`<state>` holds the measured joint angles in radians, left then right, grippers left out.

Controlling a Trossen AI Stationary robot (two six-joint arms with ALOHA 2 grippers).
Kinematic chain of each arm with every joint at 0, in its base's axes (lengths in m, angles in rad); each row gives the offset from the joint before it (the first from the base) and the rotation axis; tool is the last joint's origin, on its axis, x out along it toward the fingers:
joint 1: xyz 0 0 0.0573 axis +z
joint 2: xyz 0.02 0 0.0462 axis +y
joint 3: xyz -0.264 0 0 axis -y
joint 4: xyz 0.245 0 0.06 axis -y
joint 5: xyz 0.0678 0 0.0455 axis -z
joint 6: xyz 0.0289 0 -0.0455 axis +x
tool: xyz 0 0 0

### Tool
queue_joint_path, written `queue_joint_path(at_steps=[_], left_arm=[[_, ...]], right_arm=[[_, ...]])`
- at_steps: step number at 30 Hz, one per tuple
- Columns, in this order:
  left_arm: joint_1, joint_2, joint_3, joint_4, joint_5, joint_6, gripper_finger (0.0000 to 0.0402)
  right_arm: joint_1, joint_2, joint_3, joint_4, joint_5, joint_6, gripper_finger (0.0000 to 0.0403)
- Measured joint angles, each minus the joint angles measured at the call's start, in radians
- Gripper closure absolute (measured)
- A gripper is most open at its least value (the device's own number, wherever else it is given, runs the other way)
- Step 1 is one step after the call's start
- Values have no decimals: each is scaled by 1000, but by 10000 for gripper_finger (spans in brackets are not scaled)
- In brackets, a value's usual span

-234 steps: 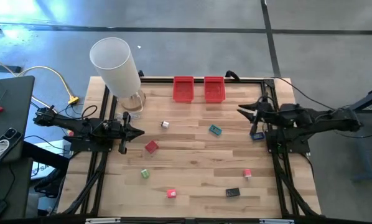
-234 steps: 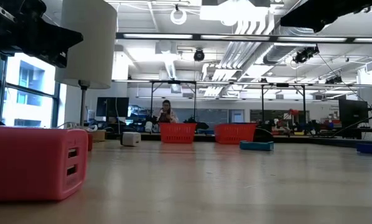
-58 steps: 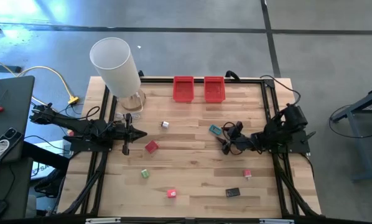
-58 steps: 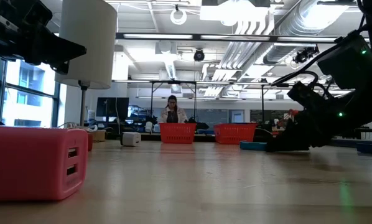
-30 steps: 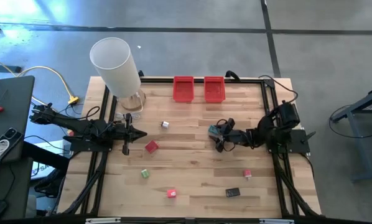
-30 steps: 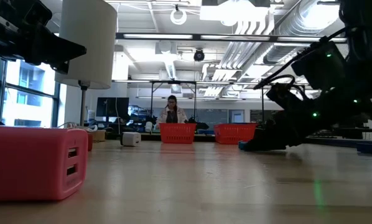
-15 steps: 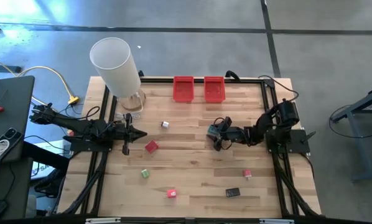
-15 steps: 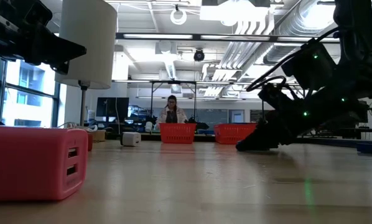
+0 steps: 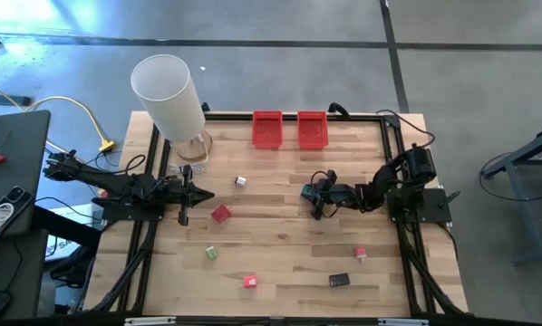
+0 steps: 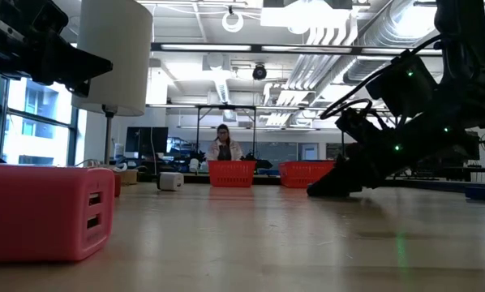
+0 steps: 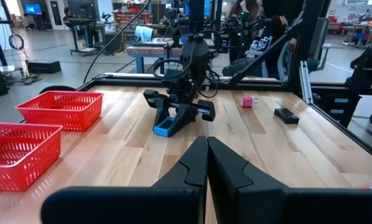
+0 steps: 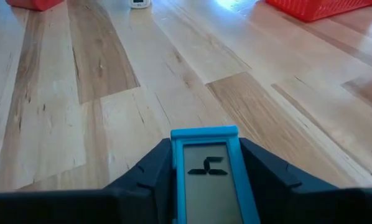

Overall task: Pick & Place Office items
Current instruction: Put the light blue timer into the left red bin

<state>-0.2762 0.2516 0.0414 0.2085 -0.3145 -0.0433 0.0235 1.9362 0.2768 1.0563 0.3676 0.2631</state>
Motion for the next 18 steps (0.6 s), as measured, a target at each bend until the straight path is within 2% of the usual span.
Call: queue_joint_path(at_steps=[8,14,18], left_arm=[[0,0,0,0,0,0,401],[0,0,0,2,0,22,401],[0,0,0,11,0,61,401]], right_arm=[[14,6,-2,98,-16,21,261],[14,6,20,99,-31,21,261],[14,2,43,98,-78,22,261]])
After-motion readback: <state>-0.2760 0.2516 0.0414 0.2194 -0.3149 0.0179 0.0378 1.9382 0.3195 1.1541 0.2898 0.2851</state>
